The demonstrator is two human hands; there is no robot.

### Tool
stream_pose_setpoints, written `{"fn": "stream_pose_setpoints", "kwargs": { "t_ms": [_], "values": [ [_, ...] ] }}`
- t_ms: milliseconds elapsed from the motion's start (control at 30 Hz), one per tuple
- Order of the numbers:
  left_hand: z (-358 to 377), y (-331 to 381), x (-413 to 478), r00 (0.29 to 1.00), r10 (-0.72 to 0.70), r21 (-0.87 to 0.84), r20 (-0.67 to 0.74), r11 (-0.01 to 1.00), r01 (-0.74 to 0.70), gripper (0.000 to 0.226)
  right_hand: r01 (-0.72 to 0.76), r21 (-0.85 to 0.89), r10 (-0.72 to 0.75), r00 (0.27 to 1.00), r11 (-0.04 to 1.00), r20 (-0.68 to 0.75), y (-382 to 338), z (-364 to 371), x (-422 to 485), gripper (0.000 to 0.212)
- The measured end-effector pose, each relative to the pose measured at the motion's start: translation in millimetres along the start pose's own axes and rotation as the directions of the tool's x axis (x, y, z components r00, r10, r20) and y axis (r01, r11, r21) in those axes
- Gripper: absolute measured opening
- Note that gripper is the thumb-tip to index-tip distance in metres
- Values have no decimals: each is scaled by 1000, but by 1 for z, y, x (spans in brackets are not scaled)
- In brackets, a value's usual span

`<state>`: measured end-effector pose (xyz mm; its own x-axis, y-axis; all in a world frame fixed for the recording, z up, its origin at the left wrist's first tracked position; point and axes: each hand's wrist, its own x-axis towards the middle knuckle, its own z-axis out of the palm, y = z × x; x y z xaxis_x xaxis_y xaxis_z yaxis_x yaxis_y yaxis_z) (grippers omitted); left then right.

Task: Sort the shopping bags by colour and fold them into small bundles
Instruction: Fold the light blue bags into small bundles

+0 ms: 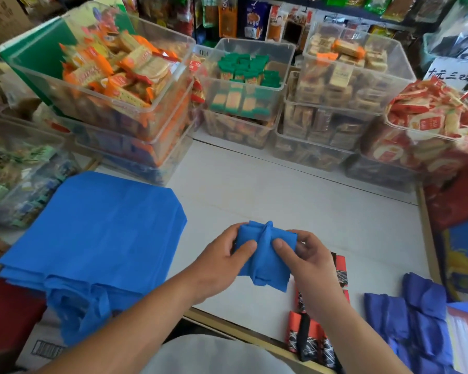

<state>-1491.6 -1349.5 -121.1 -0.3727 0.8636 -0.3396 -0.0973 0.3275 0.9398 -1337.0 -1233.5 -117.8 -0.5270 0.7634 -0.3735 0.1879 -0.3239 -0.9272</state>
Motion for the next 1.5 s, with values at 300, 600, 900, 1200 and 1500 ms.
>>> {"fn": "stream_pose_setpoints", "kwargs": {
  "t_ms": [300,600,900,1200,1500],
  "values": [
    [-32,-31,1,989,-79,-153,-127,986,59,22,-101,-54,98,994,993,-45,7,58,1,17],
    [-55,-88,-2,962,-269,-81,-50,961,265,27,-237,-194,234,971,952,-38,70,99,12,11],
    [-80,-194,21,872,-485,72,-64,870,488,35,-472,-338,451,881,814,-141,155,103,32,25],
    [-127,-200,0,975,-186,483,-124,847,223,26,-267,-759,267,955,593,-127,177,132,36,75],
    [-227,-248,-57,921,-122,602,-370,723,338,72,-202,-776,213,973,598,-90,179,169,50,65]
  ]
}}
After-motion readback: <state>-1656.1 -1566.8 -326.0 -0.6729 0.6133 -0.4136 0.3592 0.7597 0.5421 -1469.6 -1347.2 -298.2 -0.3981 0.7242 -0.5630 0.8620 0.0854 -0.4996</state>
